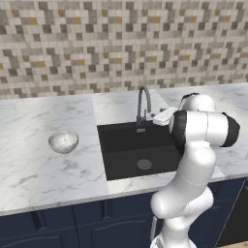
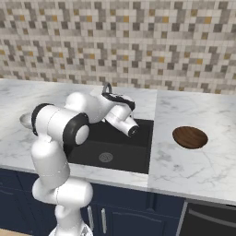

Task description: Rinse each bowl for a few seconds and place them down in the sink or on the counter.

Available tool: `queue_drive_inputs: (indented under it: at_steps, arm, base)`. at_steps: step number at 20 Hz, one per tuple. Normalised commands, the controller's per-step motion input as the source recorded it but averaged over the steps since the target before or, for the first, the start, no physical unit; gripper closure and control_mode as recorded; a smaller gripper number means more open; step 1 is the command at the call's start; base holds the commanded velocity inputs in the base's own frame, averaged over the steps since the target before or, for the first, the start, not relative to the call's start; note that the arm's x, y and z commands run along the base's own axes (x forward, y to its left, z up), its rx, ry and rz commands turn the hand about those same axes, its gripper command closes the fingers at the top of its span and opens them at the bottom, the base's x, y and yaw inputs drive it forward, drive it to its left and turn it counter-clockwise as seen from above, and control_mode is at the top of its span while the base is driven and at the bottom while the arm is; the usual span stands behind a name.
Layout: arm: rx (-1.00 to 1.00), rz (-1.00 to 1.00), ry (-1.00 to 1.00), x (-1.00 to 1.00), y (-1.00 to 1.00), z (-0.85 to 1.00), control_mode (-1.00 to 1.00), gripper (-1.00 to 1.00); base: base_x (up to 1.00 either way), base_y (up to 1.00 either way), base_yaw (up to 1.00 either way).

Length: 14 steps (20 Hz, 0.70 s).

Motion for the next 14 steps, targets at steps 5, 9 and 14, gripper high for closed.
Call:
queue_drive_inputs:
  at_steps: [5,9,14]
  arm:
    - [0.03,0.00,0.00,0.36,0.00,-0.11,-1.00,-1.00]
    - [0.02,0.00,0.00,0.34,0.00,-0.18,-1.00,-1.00]
    - [0.02,0.00,0.00,0.33,0.00,-0.18,-1.00,-1.00]
  base:
    - [0.00,0.00,0.00]
    - [0.00,0.00,0.00]
    - [0.00,0.00,0.00]
